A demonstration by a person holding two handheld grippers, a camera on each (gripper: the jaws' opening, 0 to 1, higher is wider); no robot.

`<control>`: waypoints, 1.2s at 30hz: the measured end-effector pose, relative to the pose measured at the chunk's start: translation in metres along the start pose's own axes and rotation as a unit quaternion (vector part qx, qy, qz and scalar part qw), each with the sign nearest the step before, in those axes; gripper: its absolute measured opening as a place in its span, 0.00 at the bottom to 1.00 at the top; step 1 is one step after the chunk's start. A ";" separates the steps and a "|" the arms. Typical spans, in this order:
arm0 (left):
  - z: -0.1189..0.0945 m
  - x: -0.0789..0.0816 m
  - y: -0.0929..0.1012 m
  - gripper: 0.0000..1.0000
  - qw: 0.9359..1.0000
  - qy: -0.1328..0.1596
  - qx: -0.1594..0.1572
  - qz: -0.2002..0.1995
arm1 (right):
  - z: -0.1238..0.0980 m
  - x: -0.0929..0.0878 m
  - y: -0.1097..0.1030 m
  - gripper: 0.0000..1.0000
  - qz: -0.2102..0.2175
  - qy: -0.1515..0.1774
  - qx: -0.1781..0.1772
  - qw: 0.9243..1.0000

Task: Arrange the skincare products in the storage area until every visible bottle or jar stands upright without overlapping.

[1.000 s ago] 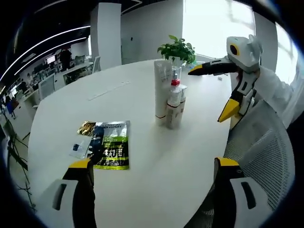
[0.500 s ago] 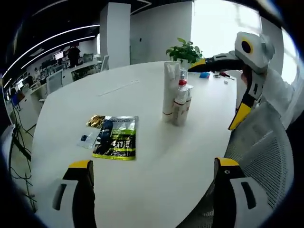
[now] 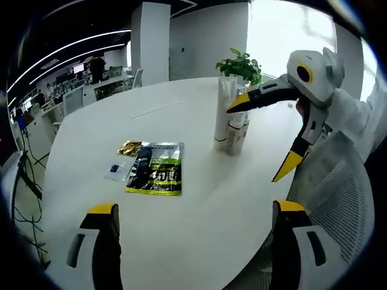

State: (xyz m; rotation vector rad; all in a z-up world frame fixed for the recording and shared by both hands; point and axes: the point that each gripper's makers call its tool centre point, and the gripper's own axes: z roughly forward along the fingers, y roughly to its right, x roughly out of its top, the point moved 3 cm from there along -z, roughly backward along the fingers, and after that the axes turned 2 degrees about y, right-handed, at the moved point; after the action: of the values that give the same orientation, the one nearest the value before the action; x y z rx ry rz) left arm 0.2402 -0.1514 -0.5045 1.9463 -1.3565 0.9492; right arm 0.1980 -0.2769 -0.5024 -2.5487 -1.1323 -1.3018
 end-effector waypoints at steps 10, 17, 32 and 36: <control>0.006 -0.017 -0.013 0.99 1.000 -0.016 -0.017 -0.010 | 0.028 -0.012 0.005 0.82 0.026 -0.027 0.005 0.999; 0.016 -0.016 -0.026 0.95 0.999 -0.022 -0.046 0.011 | 0.045 -0.016 0.011 0.80 0.044 -0.042 0.002 0.998; 0.050 -0.003 -0.056 0.81 0.996 -0.018 -0.082 -0.030 | 0.071 -0.036 0.027 0.73 0.120 -0.059 -0.028 0.991; 0.065 0.005 -0.071 0.80 0.996 -0.012 -0.080 -0.029 | 0.074 -0.039 0.027 0.71 0.136 -0.057 -0.034 0.989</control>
State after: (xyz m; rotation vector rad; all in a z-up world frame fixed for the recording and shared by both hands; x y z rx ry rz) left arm 0.3232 -0.1830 -0.5426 1.8703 -1.3396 0.7669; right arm 0.2510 -0.2919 -0.5709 -2.7364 -0.7322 -1.1607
